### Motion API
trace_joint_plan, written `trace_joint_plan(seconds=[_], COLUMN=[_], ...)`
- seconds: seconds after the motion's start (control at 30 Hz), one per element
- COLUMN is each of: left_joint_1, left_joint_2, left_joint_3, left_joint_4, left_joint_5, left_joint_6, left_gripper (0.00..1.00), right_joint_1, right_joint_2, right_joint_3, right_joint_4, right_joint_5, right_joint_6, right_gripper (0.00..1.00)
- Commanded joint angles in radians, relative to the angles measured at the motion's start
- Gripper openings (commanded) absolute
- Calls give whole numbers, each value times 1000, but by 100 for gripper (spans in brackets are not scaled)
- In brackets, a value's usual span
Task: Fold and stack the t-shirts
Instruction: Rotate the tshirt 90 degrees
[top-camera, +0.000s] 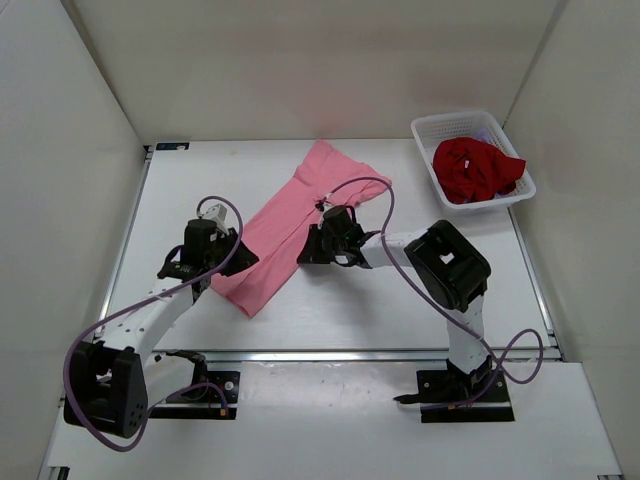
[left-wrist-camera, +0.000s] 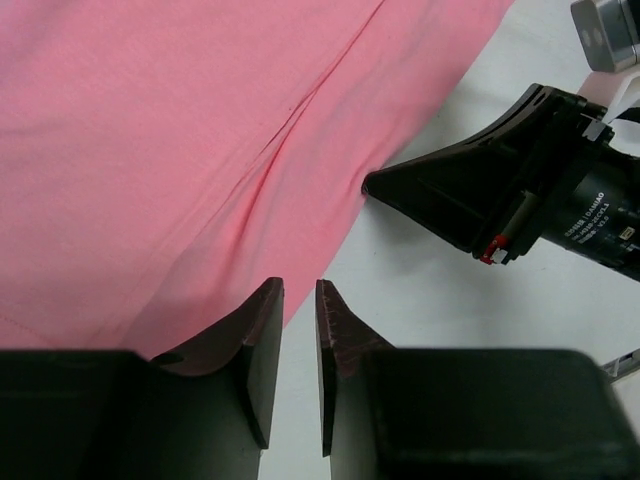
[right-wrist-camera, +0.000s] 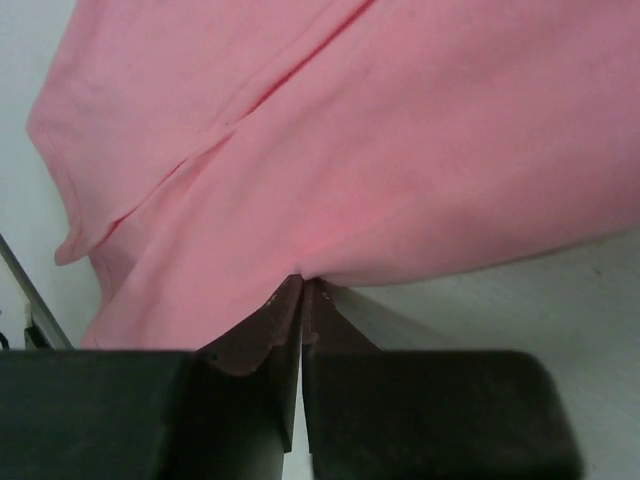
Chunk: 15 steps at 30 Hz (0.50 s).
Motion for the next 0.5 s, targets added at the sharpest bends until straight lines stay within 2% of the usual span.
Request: trace_joint_plan(seconds=[0.0, 0.1, 0.2, 0.27, 0.33, 0.4, 0.43, 0.47], left_joint_1=[-10, -46, -117, -180, -206, -223, -238, -243], left_joint_2=[-12, 1, 33, 65, 80, 91, 93, 90], left_joint_3=[29, 20, 11, 1, -12, -23, -34, -41], left_joint_4=[11, 31, 42, 55, 62, 55, 49, 37], left_joint_5=[-3, 3, -17, -18, -8, -7, -4, -3], left_joint_6=[16, 10, -4, -17, -28, -17, -17, -11], left_gripper=[31, 34, 37, 37, 39, 41, 43, 44], right_joint_1=[-32, -95, -213, -317, -348, -379, -399, -416], right_joint_2=[8, -108, -244, -288, -354, -413, -452, -476], right_joint_3=[-32, -144, -281, -310, -335, -376, -417, -459], right_joint_4=[-9, -9, -37, -145, -256, -288, -284, -260], right_joint_5=[-10, -24, -76, -163, -140, -103, -119, -149], right_joint_6=[16, -5, -49, -143, -204, -224, -209, -194], right_gripper=[0, 0, 1, 0, 0, 9, 25, 34])
